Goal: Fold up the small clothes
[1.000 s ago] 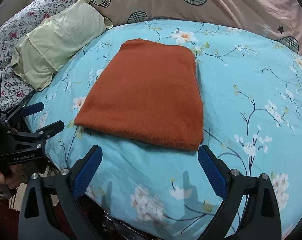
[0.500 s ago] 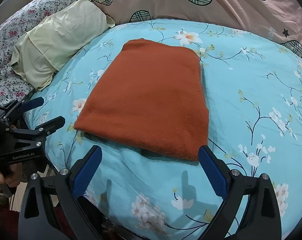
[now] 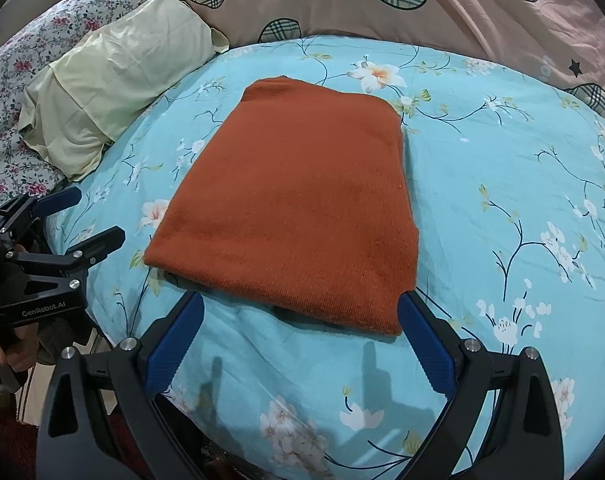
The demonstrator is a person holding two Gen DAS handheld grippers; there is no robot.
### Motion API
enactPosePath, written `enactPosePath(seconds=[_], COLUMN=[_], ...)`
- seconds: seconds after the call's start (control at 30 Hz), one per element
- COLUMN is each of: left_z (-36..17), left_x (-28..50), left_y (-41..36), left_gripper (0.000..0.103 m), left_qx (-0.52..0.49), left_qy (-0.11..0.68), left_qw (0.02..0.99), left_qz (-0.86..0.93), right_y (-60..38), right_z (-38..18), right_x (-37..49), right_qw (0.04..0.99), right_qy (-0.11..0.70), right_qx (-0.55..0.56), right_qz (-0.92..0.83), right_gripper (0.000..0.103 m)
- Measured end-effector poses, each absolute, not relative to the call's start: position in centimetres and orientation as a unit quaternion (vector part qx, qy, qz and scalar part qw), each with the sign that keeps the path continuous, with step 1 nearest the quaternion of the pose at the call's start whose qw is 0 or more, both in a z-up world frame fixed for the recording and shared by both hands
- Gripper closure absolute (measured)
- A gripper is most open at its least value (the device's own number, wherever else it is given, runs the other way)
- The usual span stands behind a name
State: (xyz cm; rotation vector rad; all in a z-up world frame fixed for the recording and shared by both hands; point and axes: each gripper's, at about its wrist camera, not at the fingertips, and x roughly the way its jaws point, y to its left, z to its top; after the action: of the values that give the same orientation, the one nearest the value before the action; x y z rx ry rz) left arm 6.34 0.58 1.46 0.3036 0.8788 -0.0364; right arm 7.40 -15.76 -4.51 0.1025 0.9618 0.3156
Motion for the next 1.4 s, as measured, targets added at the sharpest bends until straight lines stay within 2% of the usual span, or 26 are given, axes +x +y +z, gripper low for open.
enactPosePath(seconds=[1.4], left_z=[1.5], left_x=[7.5], left_y=[1.3], left_gripper=[0.015], left_qx=[0.103], left_qy=[0.441], left_qw=[0.891], left_qz=[-0.028], right_y=[-16.8], right_z=[-3.9], right_x=[8.5], right_qw=[0.873], right_qy=[0.465], right_qx=[0.045], right_qz=[0.144], right_gripper=[0.005])
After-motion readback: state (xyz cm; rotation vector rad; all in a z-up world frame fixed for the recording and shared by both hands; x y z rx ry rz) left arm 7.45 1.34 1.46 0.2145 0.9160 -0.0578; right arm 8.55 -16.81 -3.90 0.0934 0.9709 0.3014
